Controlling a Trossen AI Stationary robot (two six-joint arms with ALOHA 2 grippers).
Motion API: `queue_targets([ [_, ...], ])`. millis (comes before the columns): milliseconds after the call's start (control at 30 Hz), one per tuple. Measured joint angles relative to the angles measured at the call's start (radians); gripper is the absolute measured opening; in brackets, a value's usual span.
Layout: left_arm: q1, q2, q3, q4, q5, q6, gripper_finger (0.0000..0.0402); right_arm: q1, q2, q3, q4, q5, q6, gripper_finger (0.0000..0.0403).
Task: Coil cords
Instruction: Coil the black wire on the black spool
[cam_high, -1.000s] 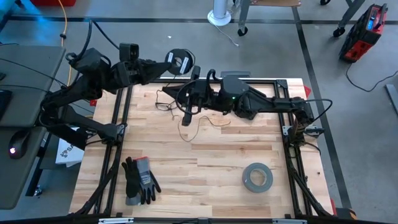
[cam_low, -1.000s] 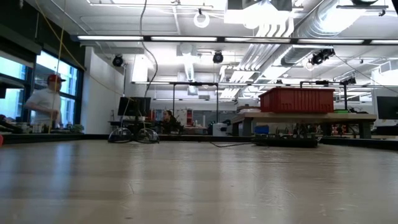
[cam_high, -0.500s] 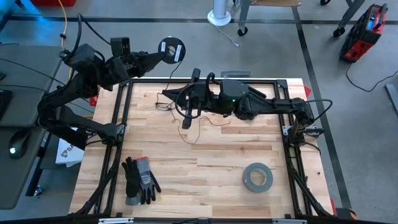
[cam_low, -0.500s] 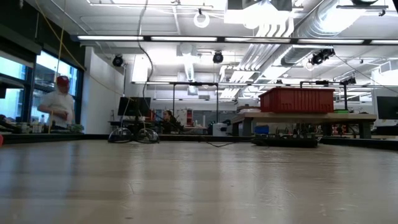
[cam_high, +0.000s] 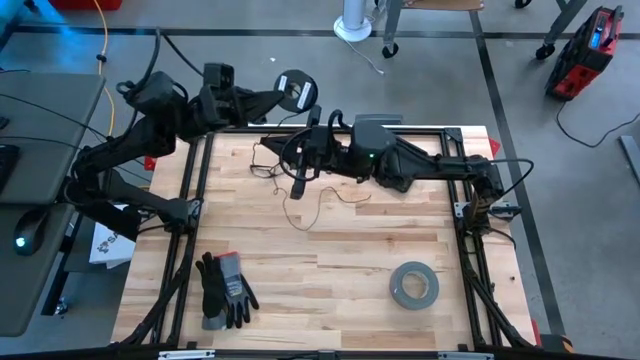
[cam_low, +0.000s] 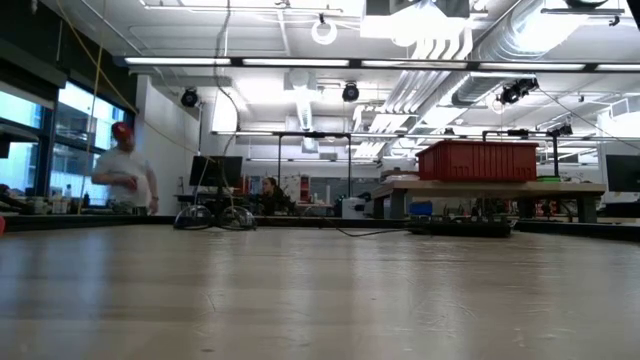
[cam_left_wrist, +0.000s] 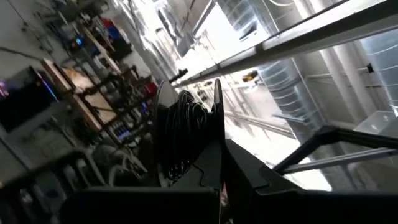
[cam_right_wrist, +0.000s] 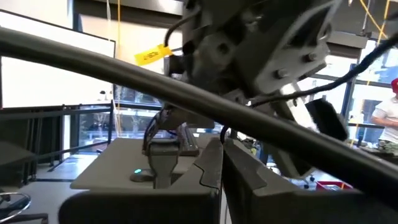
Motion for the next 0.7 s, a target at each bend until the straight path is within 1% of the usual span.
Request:
queue_targets([
  [167, 0.000, 0.005, 0.000, -0.023, 0.020, 0.014, 0.0000, -0.005, 0.000, 0.000, 0.007, 0.002, -0.023, 0.0000],
  [267, 0.000, 0.001, 0.000, -0.018, 0.028, -0.011, 0.0000, -0.005, -0.002, 0.000, 0.010, 0.002, -0.030, 0.0000],
  [367, -0.003, -0.001, 0.000, -0.016, 0.061, -0.042, 0.0000, -0.010, -0.002, 0.000, 0.019, 0.000, -0.030, 0.0000],
  [433, -0.011, -0.002, 0.000, -0.030, 0.069, -0.026, 0.0000, -0.011, -0.005, 0.000, 0.030, 0.000, -0.031, 0.0000],
  [500, -0.016, -0.012, 0.000, -0.058, 0.061, 0.006, 0.0000, -0.012, -0.008, 0.009, 0.022, -0.008, -0.044, 0.0000],
  [600, -0.015, -0.040, 0.000, -0.106, 0.039, 0.021, 0.0000, -0.011, -0.008, 0.063, -0.039, -0.011, -0.082, 0.0000],
  [700, -0.016, -0.047, 0.000, -0.102, 0.017, 0.015, 0.0000, -0.014, -0.007, 0.105, -0.052, -0.020, -0.083, 0.0000],
])
